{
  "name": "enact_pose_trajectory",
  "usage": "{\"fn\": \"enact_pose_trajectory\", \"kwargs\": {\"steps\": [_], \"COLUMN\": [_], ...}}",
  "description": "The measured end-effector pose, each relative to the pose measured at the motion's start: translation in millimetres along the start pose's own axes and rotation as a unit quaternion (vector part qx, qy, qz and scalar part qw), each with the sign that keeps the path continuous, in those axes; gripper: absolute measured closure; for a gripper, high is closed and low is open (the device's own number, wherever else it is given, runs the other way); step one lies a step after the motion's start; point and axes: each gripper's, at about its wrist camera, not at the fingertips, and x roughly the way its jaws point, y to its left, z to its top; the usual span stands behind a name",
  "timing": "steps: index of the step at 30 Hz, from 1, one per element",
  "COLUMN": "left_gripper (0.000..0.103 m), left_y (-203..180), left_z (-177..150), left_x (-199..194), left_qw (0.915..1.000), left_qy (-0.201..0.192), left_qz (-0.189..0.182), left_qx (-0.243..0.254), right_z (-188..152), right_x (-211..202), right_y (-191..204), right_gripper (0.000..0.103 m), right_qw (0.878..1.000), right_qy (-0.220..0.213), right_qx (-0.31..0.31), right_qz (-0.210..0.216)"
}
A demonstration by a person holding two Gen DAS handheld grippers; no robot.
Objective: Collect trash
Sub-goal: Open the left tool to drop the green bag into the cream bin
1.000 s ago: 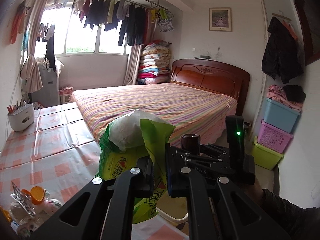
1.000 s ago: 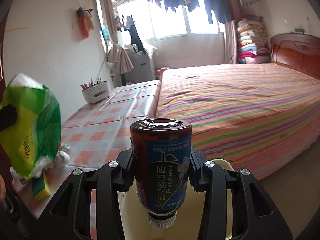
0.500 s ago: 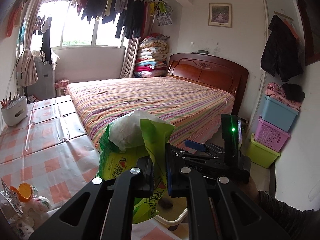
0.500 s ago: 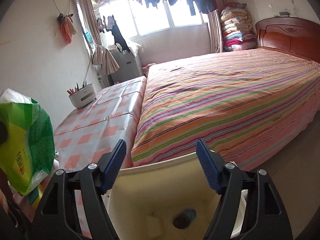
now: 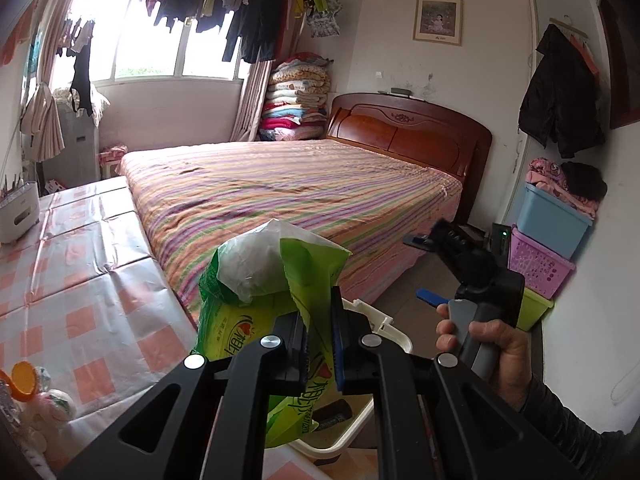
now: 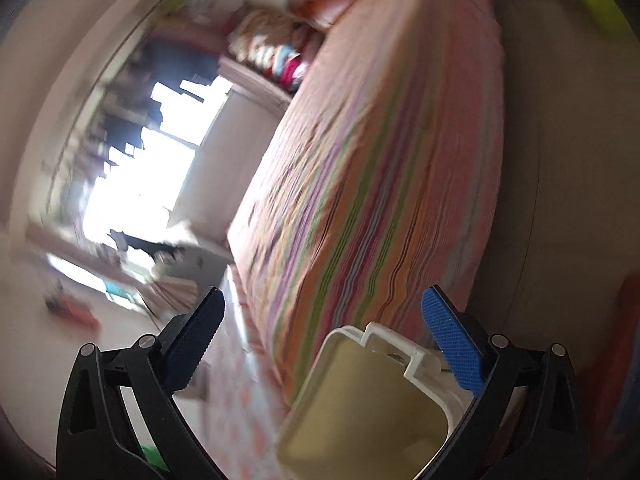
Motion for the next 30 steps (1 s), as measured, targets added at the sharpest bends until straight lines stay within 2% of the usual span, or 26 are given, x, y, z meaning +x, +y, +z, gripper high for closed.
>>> {"fn": "enact_pose_trajectory", "kwargs": {"steps": [3,7,9,11,16,18,19,20,23,30], "left_gripper": [0.094,0.093,0.093,0.093,0.09,0.074,0.045,0.021,0.019,0.018], "left_y": [-6.8,-17.3,-20.9,-24.9,-29.4,-31.0,-29.8,-29.8,-27.9,-18.9], "left_z": [-1.9,-4.5,-6.5,-8.2,-12.4,-13.8,-14.0,-13.7,-12.6,-5.8], "left_x": [12.0,28.1,34.1,39.9,48.8,50.0,50.1,48.8,33.6,4.8], "left_qw": [0.9999,0.9994,0.9993,0.9989,0.9982,0.9979,0.9978,0.998,0.9992,0.9985], "left_qy": [0.009,0.026,0.029,0.036,0.051,0.057,0.059,0.056,0.01,-0.007], "left_qz": [-0.007,-0.019,-0.018,-0.02,-0.016,-0.007,-0.002,0.006,0.03,0.047], "left_qx": [0.005,0.013,0.017,0.022,0.026,0.03,0.03,0.03,0.026,0.027], "right_z": [5.4,4.0,-1.3,-5.7,-11.7,-14.1,-10.5,-12.4,-18.2,-41.1], "right_x": [-17.4,-40.2,-45.1,-45.9,-40.6,-40.1,-40.3,-41.4,-46.4,-49.8], "right_y": [-3.9,10.6,20.4,26.4,20.9,21.7,19.9,22.5,32.4,66.0], "right_gripper": [0.006,0.006,0.006,0.006,0.006,0.006,0.006,0.006,0.006,0.006], "right_qw": [0.998,0.987,0.982,0.98,0.984,0.984,0.983,0.982,0.976,0.959], "right_qy": [-0.057,-0.13,-0.143,-0.148,-0.125,-0.123,-0.124,-0.126,-0.135,-0.136], "right_qx": [-0.004,-0.077,-0.106,-0.124,-0.122,-0.125,-0.13,-0.138,-0.168,-0.242], "right_qz": [0.013,0.046,0.062,0.051,0.047,0.044,0.044,0.044,0.04,0.058]}}
